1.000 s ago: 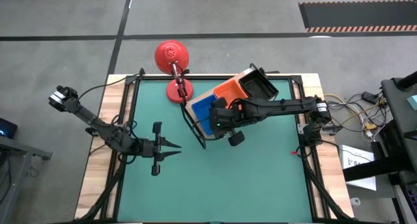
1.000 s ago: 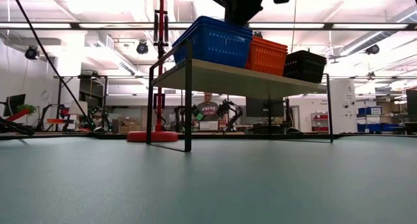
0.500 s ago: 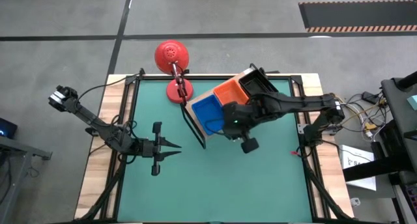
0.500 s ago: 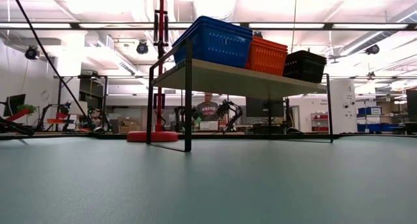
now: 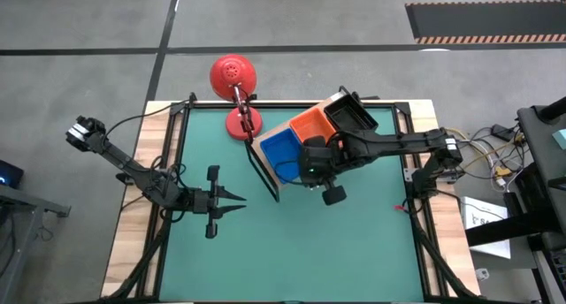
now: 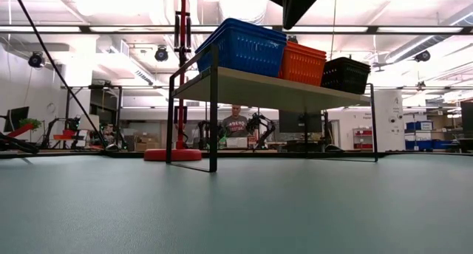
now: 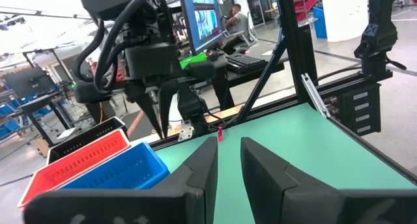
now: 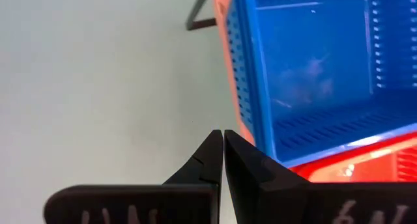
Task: Stack baskets on shelf by color
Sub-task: Stack the blue basket on top of the blue baskets on the shelf, then adjust the stack of black baskets on the shelf
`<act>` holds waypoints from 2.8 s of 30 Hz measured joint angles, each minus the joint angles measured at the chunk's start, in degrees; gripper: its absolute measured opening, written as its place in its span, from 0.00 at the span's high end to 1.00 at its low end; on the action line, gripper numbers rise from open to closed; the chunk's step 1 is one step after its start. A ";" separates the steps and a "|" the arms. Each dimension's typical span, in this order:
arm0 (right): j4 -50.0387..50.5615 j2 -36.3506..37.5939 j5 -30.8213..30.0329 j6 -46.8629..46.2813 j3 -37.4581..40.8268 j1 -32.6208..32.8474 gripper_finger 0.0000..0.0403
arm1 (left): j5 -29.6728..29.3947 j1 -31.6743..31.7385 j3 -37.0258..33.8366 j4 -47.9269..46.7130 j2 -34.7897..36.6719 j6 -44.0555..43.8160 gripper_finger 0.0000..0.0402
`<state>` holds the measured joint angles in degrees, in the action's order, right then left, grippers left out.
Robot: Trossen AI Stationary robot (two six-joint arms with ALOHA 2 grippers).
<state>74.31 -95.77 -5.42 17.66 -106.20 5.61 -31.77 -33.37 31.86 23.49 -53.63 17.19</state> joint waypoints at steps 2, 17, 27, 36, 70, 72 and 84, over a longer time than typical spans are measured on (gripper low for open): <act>-0.08 0.00 -1.42 -0.20 0.29 0.00 0.98 | 0.00 -0.02 0.00 0.02 0.00 0.00 0.87; -1.85 -0.04 -8.93 -1.21 1.25 -0.13 0.98 | 0.00 0.00 0.00 0.02 0.00 -0.02 0.87; -1.56 -0.04 -9.67 -1.19 1.28 -0.28 0.98 | 0.00 0.00 0.00 0.02 0.00 -0.02 0.87; -4.50 4.93 -5.25 -5.55 4.24 3.69 0.98 | 0.00 -0.02 0.00 -0.47 0.00 0.19 0.87; -86.73 54.00 2.48 5.52 80.06 -2.30 0.98 | -3.28 3.77 -28.35 15.89 21.68 1.20 0.87; -86.63 55.55 2.43 6.13 81.06 -3.39 0.98 | -3.28 3.95 -30.29 16.92 23.80 1.21 0.87; -86.62 68.61 2.56 7.40 88.26 -4.26 0.98 | -5.29 4.07 -31.39 9.49 31.89 -1.29 0.87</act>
<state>-12.32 -27.15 -2.86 25.06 -17.94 1.34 -37.06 -29.30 0.47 32.98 -21.74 15.91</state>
